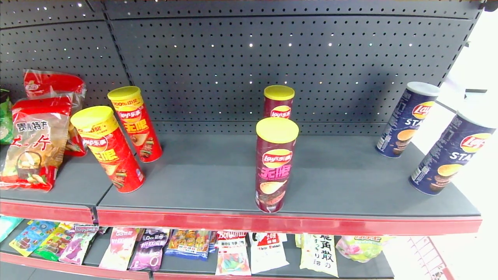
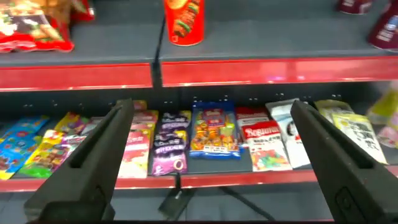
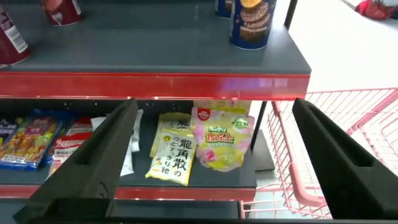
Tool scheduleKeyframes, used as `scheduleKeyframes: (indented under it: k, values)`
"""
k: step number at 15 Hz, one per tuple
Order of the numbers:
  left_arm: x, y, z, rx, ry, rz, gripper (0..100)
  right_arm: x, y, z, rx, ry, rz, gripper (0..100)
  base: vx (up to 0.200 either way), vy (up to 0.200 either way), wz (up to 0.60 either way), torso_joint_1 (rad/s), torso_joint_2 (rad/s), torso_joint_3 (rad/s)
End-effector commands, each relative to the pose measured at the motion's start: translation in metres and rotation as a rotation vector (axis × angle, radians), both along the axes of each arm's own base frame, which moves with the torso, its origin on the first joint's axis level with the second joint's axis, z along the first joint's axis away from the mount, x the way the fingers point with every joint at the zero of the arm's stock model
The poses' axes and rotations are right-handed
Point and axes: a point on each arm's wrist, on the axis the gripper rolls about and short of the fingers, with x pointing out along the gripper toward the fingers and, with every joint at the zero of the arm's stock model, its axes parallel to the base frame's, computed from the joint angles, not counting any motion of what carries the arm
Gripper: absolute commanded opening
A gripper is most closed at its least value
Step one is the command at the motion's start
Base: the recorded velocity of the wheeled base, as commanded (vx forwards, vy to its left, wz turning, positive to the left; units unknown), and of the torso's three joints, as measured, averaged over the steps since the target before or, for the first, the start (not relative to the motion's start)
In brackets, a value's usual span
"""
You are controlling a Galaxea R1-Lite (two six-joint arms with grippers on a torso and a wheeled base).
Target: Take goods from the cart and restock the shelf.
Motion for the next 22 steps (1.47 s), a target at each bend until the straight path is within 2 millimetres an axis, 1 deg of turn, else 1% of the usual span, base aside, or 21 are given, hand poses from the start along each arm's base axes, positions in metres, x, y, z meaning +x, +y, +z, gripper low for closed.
scheduleKeyframes:
  k: [1, 2, 3, 4, 5, 6, 7, 8, 9, 10, 12, 13, 15, 17, 18, 19, 22]
  values:
    - [0.000, 0.000, 0.000, -0.005, 0.002, 0.016, 100, 0.004, 0.000, 0.000, 0.005, 0.051, -0.019, 100, 0.000, 0.000, 0.00, 0.000, 0.00, 0.000]
    - [0.000, 0.001, 0.001, -0.014, 0.001, 0.047, 100, 0.004, 0.001, 0.000, 0.004, 0.055, -0.036, 100, 0.000, 0.000, 0.00, 0.000, 0.00, 0.000]
    - [0.000, 0.002, 0.001, -0.016, 0.001, 0.115, 100, 0.004, 0.001, 0.000, 0.005, 0.052, -0.028, 100, 0.000, 0.000, 0.00, 0.000, 0.00, 0.000]
    - [0.000, 0.002, 0.001, -0.014, 0.001, 0.113, 100, 0.004, 0.001, 0.000, 0.008, 0.050, -0.028, 100, 0.000, 0.000, 0.00, 0.000, 0.00, 0.000]
    - [0.000, 0.002, 0.001, -0.016, 0.001, 0.080, 100, 0.003, 0.001, 0.000, 0.006, 0.043, -0.017, 100, 0.000, 0.000, 0.00, 0.000, 0.00, 0.000]
    - [0.000, -0.001, 0.000, -0.022, 0.004, -0.052, 100, 0.001, 0.000, -0.001, 0.009, 0.008, 0.027, 100, 0.000, 0.000, 0.00, 0.000, 0.00, 0.000]
    - [0.000, -0.003, 0.000, -0.025, 0.004, -0.133, 100, 0.000, 0.000, -0.001, 0.018, 0.002, 0.041, 100, 0.000, 0.000, 0.00, 0.000, 0.00, 0.000]
    - [0.000, -0.004, 0.000, -0.003, 0.001, -0.188, 100, -0.001, 0.001, -0.001, 0.019, -0.011, 0.037, 100, 0.000, 0.000, 0.00, 0.000, 0.00, 0.000]
    - [0.000, -0.004, 0.000, 0.014, -0.002, -0.188, 100, -0.001, 0.001, -0.001, 0.010, -0.011, 0.034, 100, 0.000, 0.000, 0.00, 0.000, 0.00, 0.000]
    - [0.000, -0.003, 0.000, 0.011, -0.001, -0.148, 100, -0.001, 0.000, -0.001, 0.007, -0.011, 0.029, 100, 0.000, 0.000, 0.00, 0.000, 0.00, 0.000]
    - [0.000, 0.002, 0.000, 0.014, 0.003, 0.083, 100, -0.001, 0.000, -0.001, 0.008, -0.011, 0.026, 100, 0.000, 0.000, 0.00, 0.000, 0.00, 0.000]
    - [0.000, 0.003, 0.000, -0.003, 0.002, 0.117, 100, -0.001, 0.000, -0.001, 0.010, -0.009, 0.026, 100, 0.000, 0.000, 0.00, 0.000, 0.00, 0.000]
    - [0.001, 0.003, 0.000, 0.005, 0.000, 0.128, 100, -0.001, 0.000, -0.001, 0.012, -0.009, 0.026, 100, 0.000, 0.000, 0.00, 0.000, 0.00, 0.000]
    - [0.006, 0.002, -0.001, 0.004, -0.093, 0.105, 100, -0.001, 0.000, -0.001, 0.012, -0.009, 0.026, 100, 0.000, 0.000, 0.00, 0.000, 0.00, 0.000]
    - [0.008, 0.002, -0.006, -0.015, -0.094, 0.080, 100, -0.001, 0.000, -0.001, 0.013, -0.009, 0.026, 100, 0.000, 0.000, 0.00, 0.000, 0.00, 0.000]
    - [0.007, 0.002, -0.011, -0.044, -0.028, 0.088, 100, -0.001, 0.000, -0.001, 0.013, -0.009, 0.026, 100, 0.000, 0.000, 0.00, 0.000, 0.00, 0.000]
    - [0.008, 0.001, -0.011, -0.015, -0.047, 0.067, 100, -0.001, 0.000, -0.001, 0.013, -0.009, 0.026, 100, 0.000, 0.000, 0.00, 0.000, 0.00, 0.000]
